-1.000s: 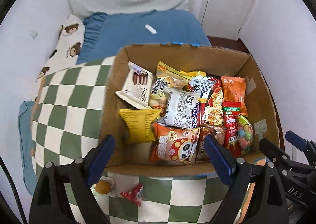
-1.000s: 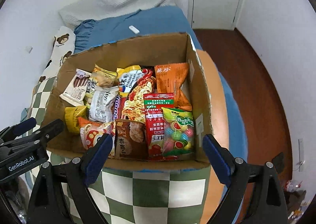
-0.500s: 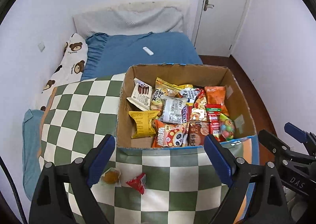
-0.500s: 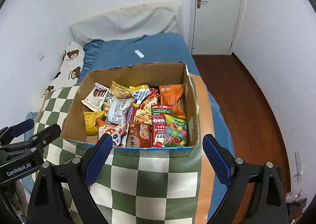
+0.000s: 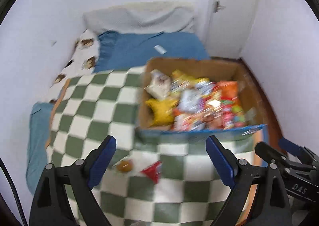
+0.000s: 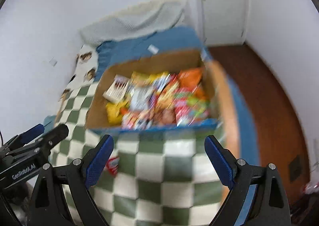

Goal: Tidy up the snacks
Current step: 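Withdraw both tools from the box toward the last two snacks, then grasp the orange candy with the left gripper while the right grasps the red wrapped snack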

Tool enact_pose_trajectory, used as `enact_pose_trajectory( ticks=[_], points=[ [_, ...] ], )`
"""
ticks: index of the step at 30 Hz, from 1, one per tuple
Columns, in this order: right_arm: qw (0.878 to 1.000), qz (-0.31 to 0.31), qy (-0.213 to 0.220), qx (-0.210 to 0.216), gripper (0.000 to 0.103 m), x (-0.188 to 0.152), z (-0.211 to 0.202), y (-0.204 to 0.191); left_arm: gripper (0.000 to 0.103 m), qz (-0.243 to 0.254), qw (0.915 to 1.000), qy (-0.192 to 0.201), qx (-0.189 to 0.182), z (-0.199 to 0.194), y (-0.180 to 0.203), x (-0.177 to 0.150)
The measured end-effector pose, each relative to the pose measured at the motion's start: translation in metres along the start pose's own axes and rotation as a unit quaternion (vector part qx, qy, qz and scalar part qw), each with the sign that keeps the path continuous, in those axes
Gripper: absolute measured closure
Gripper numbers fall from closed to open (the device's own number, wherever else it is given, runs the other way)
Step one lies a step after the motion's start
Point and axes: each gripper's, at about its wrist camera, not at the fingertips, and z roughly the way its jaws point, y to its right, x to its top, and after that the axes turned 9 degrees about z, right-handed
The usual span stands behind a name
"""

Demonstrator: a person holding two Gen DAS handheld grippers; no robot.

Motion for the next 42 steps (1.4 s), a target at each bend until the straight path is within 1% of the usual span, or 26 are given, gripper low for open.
enact_pose_trajectory(
  ticks=[4, 6, 8, 9, 12, 14, 16, 17, 19, 20, 21, 22, 24, 26, 27, 28, 29, 30, 35, 38, 42],
  points=[
    [0.997, 0.003, -0.072, 0.028, 0.008, -0.035, 0.052, -0.016, 0.011, -0.019, 0.997, -0.068, 0.033, 0.037, -0.037, -0.036],
    [0.994, 0.006, -0.104, 0.036, 0.008, -0.052, 0.079, -0.025, 0.011, -0.022, 0.9944, -0.088, 0.055, 0.052, -0.051, -0.051],
    [0.99, 0.003, -0.13, 0.048, 0.008, -0.067, 0.108, -0.039, 0.011, -0.021, 0.9918, -0.104, 0.072, 0.067, -0.062, -0.063],
    [0.989, 0.002, -0.138, 0.047, 0.008, -0.073, 0.12, -0.044, 0.011, -0.02, 0.9899, -0.114, 0.081, 0.076, -0.068, -0.068],
    [0.985, 0.009, -0.167, 0.051, 0.009, -0.091, 0.163, -0.064, 0.011, -0.022, 0.9859, -0.14, 0.089, 0.097, -0.082, -0.08],
    [0.982, 0.019, -0.181, 0.056, 0.012, -0.1, 0.187, -0.073, 0.011, -0.022, 0.9833, -0.157, 0.09, 0.111, -0.091, -0.087],
    [0.98, 0.024, -0.191, 0.052, 0.022, -0.108, 0.21, -0.082, 0.011, -0.024, 0.9803, -0.177, 0.084, 0.128, -0.099, -0.09],
    [0.979, 0.027, -0.195, 0.051, 0.028, -0.111, 0.222, -0.087, 0.011, -0.023, 0.9793, -0.187, 0.075, 0.137, -0.102, -0.092],
    [0.977, 0.026, -0.206, 0.047, 0.053, -0.118, 0.24, -0.094, 0.011, -0.016, 0.9767, -0.204, 0.063, 0.154, -0.104, -0.092],
    [0.976, 0.027, -0.21, 0.046, 0.058, -0.122, 0.247, -0.097, 0.011, -0.011, 0.976, -0.21, 0.056, 0.16, -0.104, -0.092],
    [0.977, 0.024, -0.206, 0.046, 0.063, -0.125, 0.249, -0.098, 0.011, -0.008, 0.9756, -0.216, 0.04, 0.167, -0.103, -0.091],
    [0.979, 0.015, -0.199, 0.04, 0.065, -0.127, 0.246, -0.1, 0.011, -0.008, 0.9751, -0.22, 0.031, 0.172, -0.102, -0.09],
    [0.981, 0.002, -0.191, 0.03, 0.065, -0.128, 0.24, -0.099, 0.011, -0.013, 0.9734, -0.229, -0.002, 0.184, -0.097, -0.088],
    [0.981, 0.001, -0.191, 0.02, 0.065, -0.13, 0.234, -0.09, 0.011, -0.022, 0.9693, -0.241, -0.042, 0.199, -0.091, -0.087],
    [0.981, 0.004, -0.191, 0.017, 0.065, -0.13, 0.231, -0.084, 0.013, -0.025, 0.9674, -0.246, -0.053, 0.206, -0.088, -0.087],
    [0.981, 0.007, -0.191, 0.012, 0.065, -0.131, 0.229, -0.079, 0.018, -0.026, 0.9664, -0.249, -0.06, 0.213, -0.085, -0.087],
    [0.981, 0.007, -0.192, 0.007, 0.065, -0.131, 0.226, -0.074, 0.034, -0.028, 0.9643, -0.255, -0.064, 0.221, -0.082, -0.089],
    [0.981, 0.009, -0.191, 0.002, 0.065, -0.131, 0.224, -0.07, 0.041, -0.028, 0.962, -0.264, -0.064, 0.229, -0.079, -0.091],
    [0.981, 0.02, -0.19, -0.011, 0.065, -0.129, 0.224, -0.058, 0.041, -0.016, 0.9634, -0.262, -0.055, 0.241, -0.074, -0.097],
    [0.98, 0.015, -0.197, -0.02, 0.065, -0.128, 0.233, -0.061, 0.041, -0.021, 0.9637, -0.261, -0.051, 0.239, -0.071, -0.099],
    [0.98, 0.004, -0.196, -0.02, 0.066, -0.128, 0.235, -0.07, 0.043, -0.028, 0.9678, -0.245, -0.051, 0.227, -0.072, -0.1]
  ],
)
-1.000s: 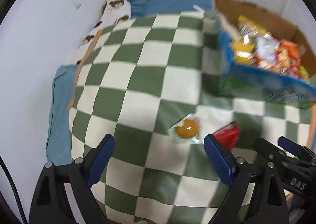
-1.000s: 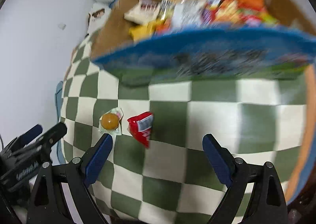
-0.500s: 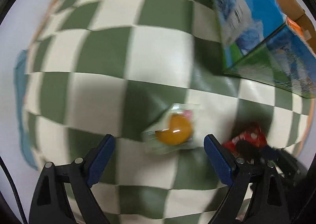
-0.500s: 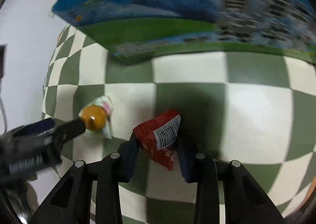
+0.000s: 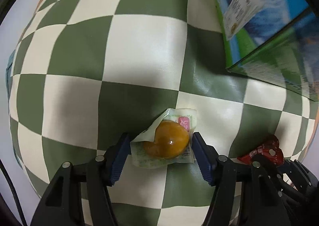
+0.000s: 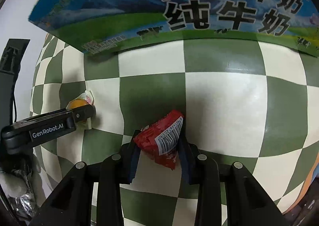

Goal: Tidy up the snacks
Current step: 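Grasp the orange candy with the left gripper while the right grasps the red wrapped snack, then carry both snacks into the box and open both grippers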

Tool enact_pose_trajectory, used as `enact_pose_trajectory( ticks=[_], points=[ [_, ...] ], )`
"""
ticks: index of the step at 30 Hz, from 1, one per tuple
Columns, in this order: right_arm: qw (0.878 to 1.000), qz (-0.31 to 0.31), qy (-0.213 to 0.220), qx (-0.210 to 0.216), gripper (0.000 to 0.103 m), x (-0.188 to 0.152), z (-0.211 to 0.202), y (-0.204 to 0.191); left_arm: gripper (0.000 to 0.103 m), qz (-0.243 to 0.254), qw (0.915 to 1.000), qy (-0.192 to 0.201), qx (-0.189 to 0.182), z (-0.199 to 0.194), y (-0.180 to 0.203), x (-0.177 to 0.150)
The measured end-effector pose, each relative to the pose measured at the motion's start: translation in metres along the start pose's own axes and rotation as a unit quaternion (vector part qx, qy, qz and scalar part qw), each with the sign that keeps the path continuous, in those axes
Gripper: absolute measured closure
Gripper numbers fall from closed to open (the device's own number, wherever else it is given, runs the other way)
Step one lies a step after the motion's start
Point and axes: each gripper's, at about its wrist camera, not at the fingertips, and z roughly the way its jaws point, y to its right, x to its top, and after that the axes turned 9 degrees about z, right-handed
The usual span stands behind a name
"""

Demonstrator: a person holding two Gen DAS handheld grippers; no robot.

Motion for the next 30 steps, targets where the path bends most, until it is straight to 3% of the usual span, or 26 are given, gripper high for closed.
enact_pose_trajectory(
  ticks=[10, 15, 19, 23, 27, 30],
  points=[
    [0.999, -0.023, 0.022, 0.039, 0.066, -0.011, -0.052, 0.005, 0.043, 0.011, 0.9979, 0.043, -0.048, -0.069, 0.035, -0.049],
    [0.996, -0.028, 0.051, 0.073, 0.066, -0.008, -0.109, 0.019, 0.043, 0.038, 0.9907, 0.097, -0.088, -0.133, 0.067, -0.04],
    [0.991, -0.023, 0.094, 0.092, 0.067, 0.016, -0.164, 0.033, 0.043, 0.062, 0.9827, 0.141, -0.103, -0.176, 0.098, 0.007],
    [0.985, -0.021, 0.149, 0.085, 0.066, 0.068, -0.21, 0.047, 0.043, 0.078, 0.9802, 0.159, -0.089, -0.192, 0.119, 0.065],
    [0.984, -0.017, 0.172, 0.051, 0.066, 0.131, -0.219, 0.062, 0.043, 0.079, 0.9849, 0.143, -0.056, -0.178, 0.125, 0.13],
    [0.986, -0.009, 0.161, 0.03, 0.066, 0.179, -0.209, 0.075, 0.042, 0.075, 0.9896, 0.117, -0.037, -0.158, 0.12, 0.168]
  ],
)
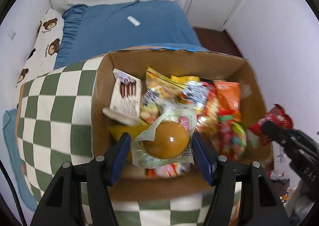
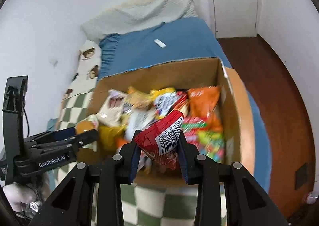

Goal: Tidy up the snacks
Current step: 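Carry both snacks into the box and open both grippers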

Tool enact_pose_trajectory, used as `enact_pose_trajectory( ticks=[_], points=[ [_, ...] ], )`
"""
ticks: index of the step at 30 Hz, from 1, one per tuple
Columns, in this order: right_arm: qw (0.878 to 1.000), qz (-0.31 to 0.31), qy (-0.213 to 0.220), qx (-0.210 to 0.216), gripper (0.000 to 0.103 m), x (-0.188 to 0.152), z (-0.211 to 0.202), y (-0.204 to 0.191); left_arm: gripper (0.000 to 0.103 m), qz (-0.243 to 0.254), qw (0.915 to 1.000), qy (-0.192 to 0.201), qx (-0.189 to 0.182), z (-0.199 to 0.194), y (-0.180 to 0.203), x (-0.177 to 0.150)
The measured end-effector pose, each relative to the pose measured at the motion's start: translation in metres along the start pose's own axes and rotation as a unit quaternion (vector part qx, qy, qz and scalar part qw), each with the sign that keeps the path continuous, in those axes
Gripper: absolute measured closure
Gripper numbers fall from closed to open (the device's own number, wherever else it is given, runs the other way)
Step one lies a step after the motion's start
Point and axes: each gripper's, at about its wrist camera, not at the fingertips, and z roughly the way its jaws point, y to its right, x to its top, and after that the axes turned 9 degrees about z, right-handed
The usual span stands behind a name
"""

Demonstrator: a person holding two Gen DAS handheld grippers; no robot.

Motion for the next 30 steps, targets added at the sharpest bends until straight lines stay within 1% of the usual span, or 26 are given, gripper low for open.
enact_pose_trajectory(
  ticks=[3, 6, 9, 14, 17, 18, 19, 20, 21, 22, 23, 27, 30],
  points=[
    [1.0, 0.009, -0.023, -0.018, 0.066, 0.031, 0.033, 0.011, 0.042, -0.018, 0.9995, -0.024, 0.014, 0.028, -0.016, 0.021],
    [0.998, 0.017, -0.048, -0.031, 0.066, 0.051, 0.064, 0.021, 0.043, -0.029, 0.9985, -0.044, 0.016, 0.048, -0.024, 0.03],
    [0.997, 0.019, -0.067, -0.04, 0.066, 0.059, 0.086, 0.027, 0.042, -0.031, 0.9975, -0.061, 0.02, 0.061, -0.027, 0.038],
    [0.994, 0.014, -0.089, -0.059, 0.066, 0.063, 0.109, 0.031, 0.041, -0.039, 0.9954, -0.086, 0.013, 0.08, -0.032, 0.044],
    [0.992, 0.019, -0.101, -0.066, 0.063, 0.063, 0.116, 0.032, 0.041, -0.043, 0.9939, -0.101, 0.006, 0.085, -0.032, 0.046],
    [0.992, 0.021, -0.108, -0.069, 0.053, 0.063, 0.118, 0.032, 0.041, -0.046, 0.9938, -0.101, 0.005, 0.085, -0.032, 0.046],
    [0.991, 0.023, -0.114, -0.072, 0.034, 0.062, 0.121, 0.031, 0.041, -0.048, 0.9938, -0.1, 0.004, 0.084, -0.031, 0.046],
    [0.99, 0.022, -0.119, -0.076, 0.024, 0.061, 0.123, 0.031, 0.036, -0.049, 0.9938, -0.099, 0.002, 0.084, -0.03, 0.045],
    [0.989, 0.02, -0.122, -0.077, 0.012, 0.058, 0.125, 0.029, 0.022, -0.05, 0.9939, -0.098, 0.001, 0.083, -0.03, 0.044],
    [0.989, 0.016, -0.124, -0.081, 0.009, 0.056, 0.125, 0.028, 0.015, -0.05, 0.994, -0.097, 0.002, 0.082, -0.03, 0.043],
    [0.988, 0.011, -0.126, -0.089, 0.009, 0.054, 0.124, 0.027, 0.01, -0.049, 0.9943, -0.095, 0.007, 0.081, -0.029, 0.04],
    [0.985, -0.003, -0.133, -0.107, 0.006, 0.044, 0.126, 0.025, 0.009, -0.055, 0.993, -0.105, 0.0, 0.084, -0.027, 0.029],
    [0.984, -0.008, -0.133, -0.116, 0.006, 0.039, 0.126, 0.024, 0.009, -0.055, 0.993, -0.105, 0.004, 0.083, -0.026, 0.021]
  ],
)
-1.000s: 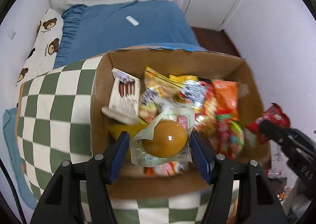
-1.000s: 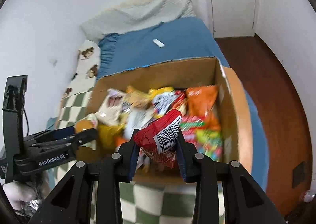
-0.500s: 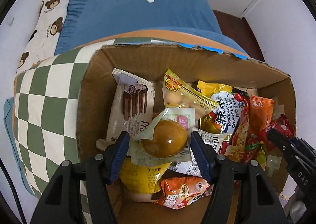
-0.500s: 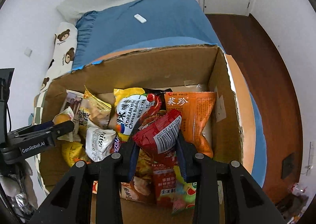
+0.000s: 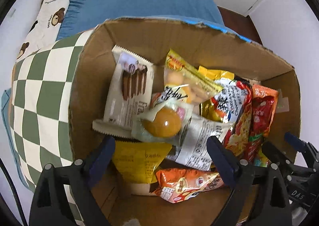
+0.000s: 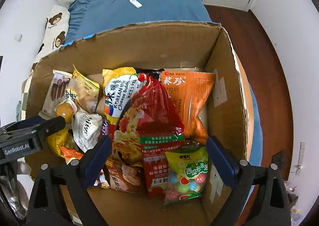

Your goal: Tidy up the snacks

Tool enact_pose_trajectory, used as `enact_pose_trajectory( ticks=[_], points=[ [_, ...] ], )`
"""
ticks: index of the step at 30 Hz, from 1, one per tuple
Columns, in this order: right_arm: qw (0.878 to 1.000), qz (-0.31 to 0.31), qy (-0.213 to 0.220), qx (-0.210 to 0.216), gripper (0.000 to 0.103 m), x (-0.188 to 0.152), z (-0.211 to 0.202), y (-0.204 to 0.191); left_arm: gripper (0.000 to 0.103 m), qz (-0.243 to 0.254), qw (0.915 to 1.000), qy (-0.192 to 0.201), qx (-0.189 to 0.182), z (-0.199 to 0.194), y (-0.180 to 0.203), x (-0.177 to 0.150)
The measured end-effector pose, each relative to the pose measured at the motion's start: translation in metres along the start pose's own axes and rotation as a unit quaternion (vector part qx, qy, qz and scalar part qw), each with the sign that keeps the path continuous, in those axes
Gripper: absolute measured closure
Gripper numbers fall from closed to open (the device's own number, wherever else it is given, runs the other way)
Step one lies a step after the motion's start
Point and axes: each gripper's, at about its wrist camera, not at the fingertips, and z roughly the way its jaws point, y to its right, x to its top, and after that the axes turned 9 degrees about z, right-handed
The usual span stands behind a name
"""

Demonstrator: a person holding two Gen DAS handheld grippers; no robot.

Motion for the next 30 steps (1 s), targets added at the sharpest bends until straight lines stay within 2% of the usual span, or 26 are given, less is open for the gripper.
enact_pose_trajectory(
  ticks=[10, 16, 22, 30],
  points=[
    [1.0, 0.005, 0.014, 0.0, 0.005, -0.016, -0.011, 0.005, 0.009, 0.006, 0.9994, 0.027, 0.023, -0.017, 0.003, -0.022],
    [0.999, 0.004, 0.033, 0.004, 0.004, -0.027, -0.035, 0.013, 0.009, 0.017, 0.997, 0.067, 0.035, -0.048, 0.013, -0.039],
    [0.997, -0.004, 0.078, 0.019, 0.003, -0.053, -0.077, 0.017, 0.009, 0.02, 0.992, 0.116, 0.045, -0.086, 0.021, -0.068],
    [0.988, -0.018, 0.151, 0.022, 0.001, -0.102, -0.141, 0.021, 0.009, 0.015, 0.9813, 0.183, 0.058, -0.137, 0.029, -0.124]
  ],
)
